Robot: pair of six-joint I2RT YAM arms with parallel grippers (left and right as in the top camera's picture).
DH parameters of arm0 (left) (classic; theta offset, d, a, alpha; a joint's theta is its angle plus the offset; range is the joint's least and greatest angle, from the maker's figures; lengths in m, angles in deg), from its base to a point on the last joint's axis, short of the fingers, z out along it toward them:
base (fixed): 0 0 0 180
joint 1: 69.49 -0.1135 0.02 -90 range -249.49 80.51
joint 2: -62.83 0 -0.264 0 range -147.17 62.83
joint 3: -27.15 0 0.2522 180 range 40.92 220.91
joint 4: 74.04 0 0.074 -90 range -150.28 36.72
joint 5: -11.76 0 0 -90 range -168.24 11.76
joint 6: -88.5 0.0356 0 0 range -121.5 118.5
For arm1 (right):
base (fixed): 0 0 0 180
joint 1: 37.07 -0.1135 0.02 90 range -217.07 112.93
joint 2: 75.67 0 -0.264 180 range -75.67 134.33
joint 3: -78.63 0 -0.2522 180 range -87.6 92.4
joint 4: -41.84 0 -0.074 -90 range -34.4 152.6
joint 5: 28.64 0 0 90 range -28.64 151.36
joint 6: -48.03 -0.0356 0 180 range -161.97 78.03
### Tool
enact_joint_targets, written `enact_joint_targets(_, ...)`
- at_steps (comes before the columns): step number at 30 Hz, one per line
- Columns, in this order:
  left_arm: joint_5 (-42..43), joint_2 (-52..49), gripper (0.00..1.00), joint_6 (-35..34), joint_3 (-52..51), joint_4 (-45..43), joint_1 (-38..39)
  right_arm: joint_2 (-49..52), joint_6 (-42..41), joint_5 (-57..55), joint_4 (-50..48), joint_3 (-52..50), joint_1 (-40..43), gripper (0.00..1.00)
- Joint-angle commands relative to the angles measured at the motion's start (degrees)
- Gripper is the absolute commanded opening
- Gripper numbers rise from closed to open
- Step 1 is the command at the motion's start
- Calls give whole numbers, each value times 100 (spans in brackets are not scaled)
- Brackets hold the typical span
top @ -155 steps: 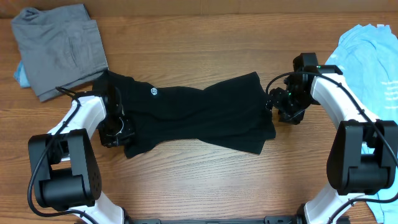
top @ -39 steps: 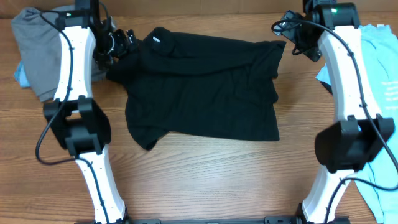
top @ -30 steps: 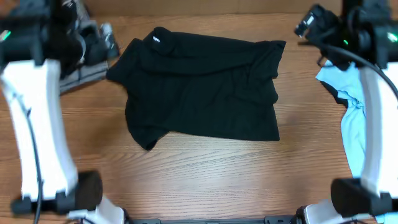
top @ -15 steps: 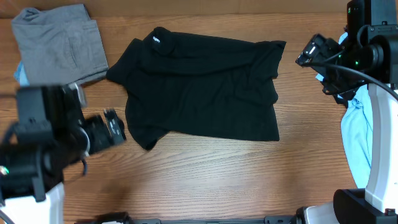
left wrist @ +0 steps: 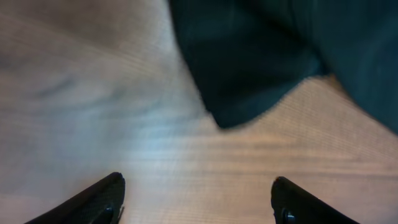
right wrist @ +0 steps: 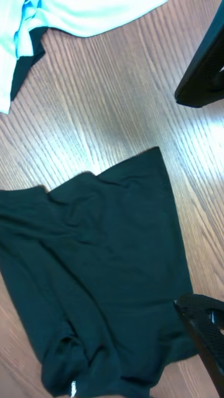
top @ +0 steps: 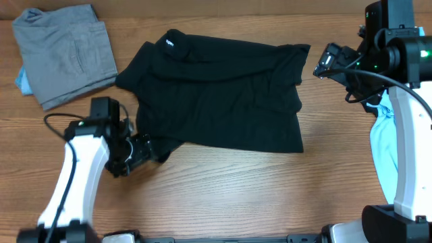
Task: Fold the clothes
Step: 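Grasp the polo's lower left and right corners with both grippers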
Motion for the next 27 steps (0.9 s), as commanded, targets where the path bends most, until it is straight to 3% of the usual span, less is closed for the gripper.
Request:
enact_joint_targets(1,157,-483,73,-282,-44,-505,44,-83,160,-9,-66,-160,4,100)
enact_joint_targets(3,153,-780,62,-437,-44,-721,44,-83,160,-9,-87,-223,4,100)
enact_joint_targets(12,249,-1661,57,-551,-42,-1447,46,-79,162,-11,-181,-254,4,100)
enact_joint_targets(13,251,-1687,50,-553,-42,-1464,50,-79,162,-11,-170,-258,4,100)
enact_joint_targets(15,264,-1759,27,-555,-44,-1462,50,-79,160,-11,-164,-402,4,100)
enact_joint_targets(16,264,-1764,23,-555,-44,-1451,50,-76,157,-11,-168,-461,4,100)
enact_joint_targets(18,240,-1773,4,-551,-48,-1390,48,-76,153,-9,-219,-741,4,100)
enact_joint_targets(27,-192,-1768,4,-516,-48,-734,-9,-76,160,433,-979,-2809,4,96)
